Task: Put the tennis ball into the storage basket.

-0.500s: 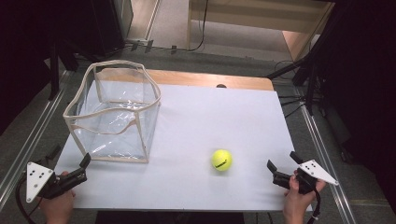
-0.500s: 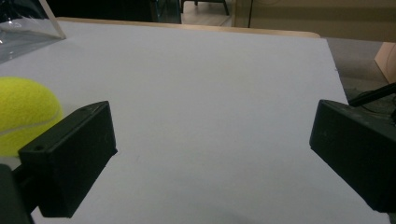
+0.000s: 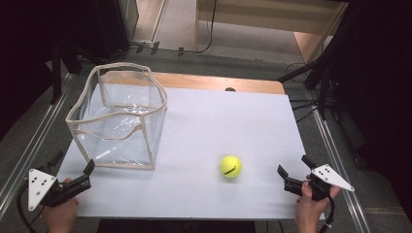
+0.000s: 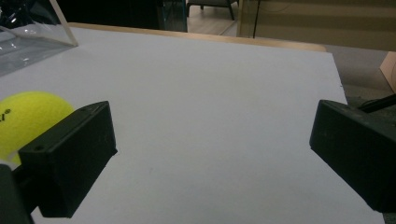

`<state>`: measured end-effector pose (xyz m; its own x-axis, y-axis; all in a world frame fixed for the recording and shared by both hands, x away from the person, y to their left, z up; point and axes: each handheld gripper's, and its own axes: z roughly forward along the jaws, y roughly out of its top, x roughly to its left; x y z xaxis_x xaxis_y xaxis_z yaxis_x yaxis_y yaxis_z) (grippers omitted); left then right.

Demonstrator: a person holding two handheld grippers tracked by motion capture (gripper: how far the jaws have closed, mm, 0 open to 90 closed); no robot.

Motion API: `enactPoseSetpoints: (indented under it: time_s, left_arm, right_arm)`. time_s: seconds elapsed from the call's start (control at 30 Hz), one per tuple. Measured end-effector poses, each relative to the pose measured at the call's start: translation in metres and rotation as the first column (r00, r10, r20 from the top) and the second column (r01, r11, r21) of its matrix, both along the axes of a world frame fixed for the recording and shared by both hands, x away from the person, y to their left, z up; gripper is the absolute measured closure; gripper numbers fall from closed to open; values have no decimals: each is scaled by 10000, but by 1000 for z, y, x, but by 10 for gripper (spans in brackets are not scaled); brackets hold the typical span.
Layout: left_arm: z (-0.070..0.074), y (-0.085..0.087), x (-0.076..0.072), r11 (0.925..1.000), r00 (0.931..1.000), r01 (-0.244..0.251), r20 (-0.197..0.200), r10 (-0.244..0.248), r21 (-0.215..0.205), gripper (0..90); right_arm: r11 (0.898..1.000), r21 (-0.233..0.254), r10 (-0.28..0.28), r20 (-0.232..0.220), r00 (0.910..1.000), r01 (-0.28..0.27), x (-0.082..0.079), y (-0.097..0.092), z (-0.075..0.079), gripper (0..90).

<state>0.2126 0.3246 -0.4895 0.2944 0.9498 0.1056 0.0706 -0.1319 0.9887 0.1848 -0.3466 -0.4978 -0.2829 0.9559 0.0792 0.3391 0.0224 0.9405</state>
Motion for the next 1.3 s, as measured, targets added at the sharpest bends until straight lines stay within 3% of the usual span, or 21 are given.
enactPoseSetpoints:
  time_s: [0.2, 0.27, 0.57, 0.83, 0.9, 1.1, 1.3]
  left_arm:
    - [0, -1, 0, 9999, 10000, 8, 21, -8, 124, 69]
    - [0, -1, 0, 10000, 10000, 9, 18, -9, 99, 69]
    - [0, -1, 0, 9999, 10000, -6, 26, 6, 109, 69]
    - [0, -1, 0, 9999, 10000, 8, 20, -8, 132, 69]
    - [0, -1, 0, 9999, 10000, 7, 24, -8, 123, 69]
    - [0, -1, 0, 9999, 10000, 20, 27, -20, 103, 68]
    - [0, -1, 0, 10000, 10000, 7, 23, -7, 81, 68]
  right_arm:
    - [9986, -412, 320, -102, 9994, -324, 3, 12, 14, 0]
    - [9980, -213, 594, -220, 9980, -599, 5, 15, 18, 0]
    - [9941, -459, 967, -272, 9949, -979, 9, 29, 30, 0]
    - [9869, -1045, 1172, -578, 9914, -1227, 15, 46, 38, 0]
    - [9799, -1358, 1363, -778, 9876, -1459, 17, 54, 40, 0]
    - [9670, -1584, 1833, -1126, 9766, -1998, 22, 67, 45, 0]
    - [9473, -1569, 2529, -1690, 9526, -2793, 31, 81, 49, 0]
